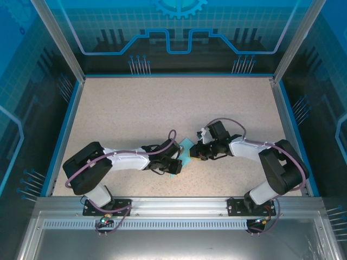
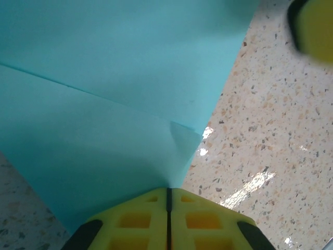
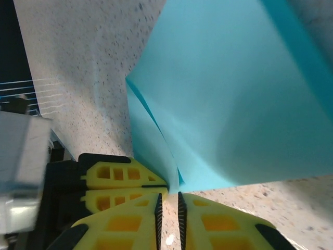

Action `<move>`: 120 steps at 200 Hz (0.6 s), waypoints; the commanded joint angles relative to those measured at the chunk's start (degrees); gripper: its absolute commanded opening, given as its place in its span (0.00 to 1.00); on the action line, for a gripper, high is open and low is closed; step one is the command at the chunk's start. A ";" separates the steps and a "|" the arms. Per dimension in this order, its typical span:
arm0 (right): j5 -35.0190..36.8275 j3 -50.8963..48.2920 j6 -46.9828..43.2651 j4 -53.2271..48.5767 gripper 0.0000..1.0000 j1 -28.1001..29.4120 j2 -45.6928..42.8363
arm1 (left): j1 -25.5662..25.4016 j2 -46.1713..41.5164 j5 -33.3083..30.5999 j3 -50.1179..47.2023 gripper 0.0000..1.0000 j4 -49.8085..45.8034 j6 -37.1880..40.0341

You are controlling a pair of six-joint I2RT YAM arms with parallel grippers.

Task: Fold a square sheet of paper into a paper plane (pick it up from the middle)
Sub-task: Fold the wing for the fifth time at the center of the table.

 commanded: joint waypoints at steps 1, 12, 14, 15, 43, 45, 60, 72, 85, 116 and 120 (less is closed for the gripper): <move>-0.89 -0.91 6.29 6.63 0.16 2.42 1.83 | -0.14 -0.40 0.86 -2.33 0.07 1.18 -0.73; -0.64 -1.12 7.61 8.39 0.14 3.38 2.64 | -0.13 -0.48 0.99 -2.94 0.07 1.83 -0.90; -0.66 -1.19 7.83 8.66 0.14 3.59 2.83 | -0.13 -0.55 1.02 -3.05 0.07 2.02 -0.90; -0.64 -1.20 7.92 8.81 0.14 3.61 2.92 | -0.13 -0.56 1.03 -3.11 0.07 2.11 -0.90; -0.54 -1.82 9.64 11.64 0.09 5.27 5.14 | -0.12 -1.25 0.86 -4.42 0.07 3.67 -1.18; -0.54 -1.89 9.70 11.78 0.09 5.36 5.30 | -0.13 -1.27 0.86 -4.41 0.07 3.67 -1.19; -0.11 -1.85 9.94 11.86 0.08 6.07 6.32 | -0.13 -1.43 1.03 -4.58 0.07 4.00 -1.20; 0.08 -1.91 9.94 12.18 0.07 6.20 7.11 | -0.12 -1.59 1.21 -4.73 0.07 4.24 -1.25; 0.32 -1.93 9.83 12.29 0.07 6.48 7.97 | -0.05 -1.72 1.34 -4.77 0.07 4.35 -1.18; 3.46 -1.28 7.38 7.29 0.07 7.45 8.97 | -0.10 -2.28 1.21 -4.59 0.07 3.87 -1.27; 3.88 -1.22 6.99 6.61 0.06 7.58 9.06 | -0.04 -2.41 1.21 -4.54 0.08 3.66 -1.25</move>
